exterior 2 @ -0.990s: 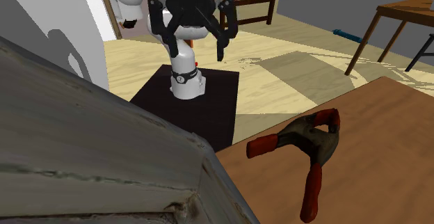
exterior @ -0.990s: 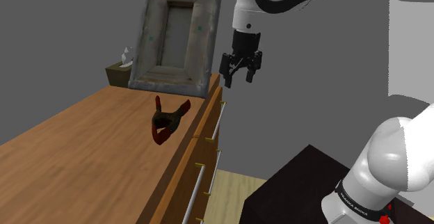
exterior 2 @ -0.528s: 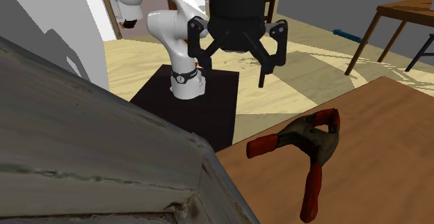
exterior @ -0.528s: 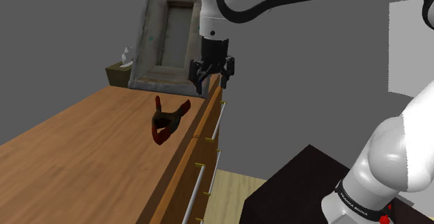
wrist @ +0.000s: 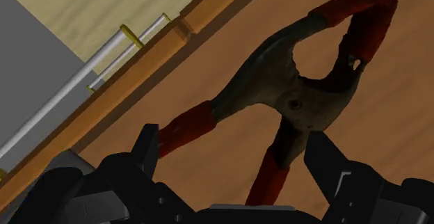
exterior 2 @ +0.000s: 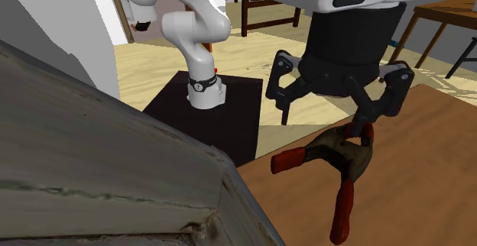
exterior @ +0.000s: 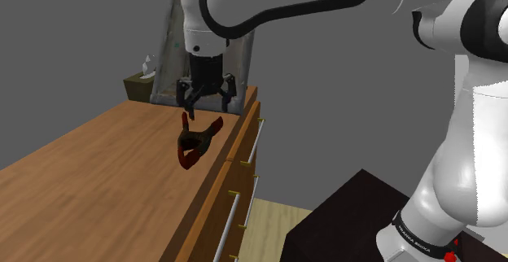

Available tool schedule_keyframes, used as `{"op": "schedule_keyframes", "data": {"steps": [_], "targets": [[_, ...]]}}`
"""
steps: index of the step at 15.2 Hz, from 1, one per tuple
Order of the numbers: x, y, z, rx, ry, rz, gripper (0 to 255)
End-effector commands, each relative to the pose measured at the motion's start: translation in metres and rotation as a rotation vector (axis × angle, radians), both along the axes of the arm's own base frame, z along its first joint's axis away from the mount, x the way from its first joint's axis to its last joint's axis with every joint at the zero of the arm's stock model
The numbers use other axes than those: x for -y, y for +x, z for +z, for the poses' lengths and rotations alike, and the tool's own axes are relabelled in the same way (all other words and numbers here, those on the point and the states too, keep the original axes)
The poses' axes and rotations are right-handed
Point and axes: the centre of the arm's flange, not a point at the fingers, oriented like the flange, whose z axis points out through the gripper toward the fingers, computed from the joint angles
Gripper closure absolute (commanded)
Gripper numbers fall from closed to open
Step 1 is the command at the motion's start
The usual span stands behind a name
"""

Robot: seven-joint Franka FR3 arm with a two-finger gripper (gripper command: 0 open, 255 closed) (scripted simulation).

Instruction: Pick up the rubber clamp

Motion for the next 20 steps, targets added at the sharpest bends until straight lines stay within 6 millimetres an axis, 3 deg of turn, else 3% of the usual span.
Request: {"op": "schedule_keyframes", "data": {"steps": [1, 4, 12, 14, 15, 20], "targets": [[-0.024, 0.014, -0.005, -0.001, -0.002, -0.009, 0], [-0.059, 0.032, -0.013, -0.003, -0.006, -0.018, 0], [-0.060, 0.033, -0.054, -0.003, -0.006, -0.019, 0], [-0.060, 0.033, -0.054, -0.003, -0.006, -0.019, 0], [-0.060, 0.033, -0.054, -0.003, -0.006, -0.019, 255], [-0.060, 0.033, -0.054, -0.003, -0.006, -0.019, 255]]}}
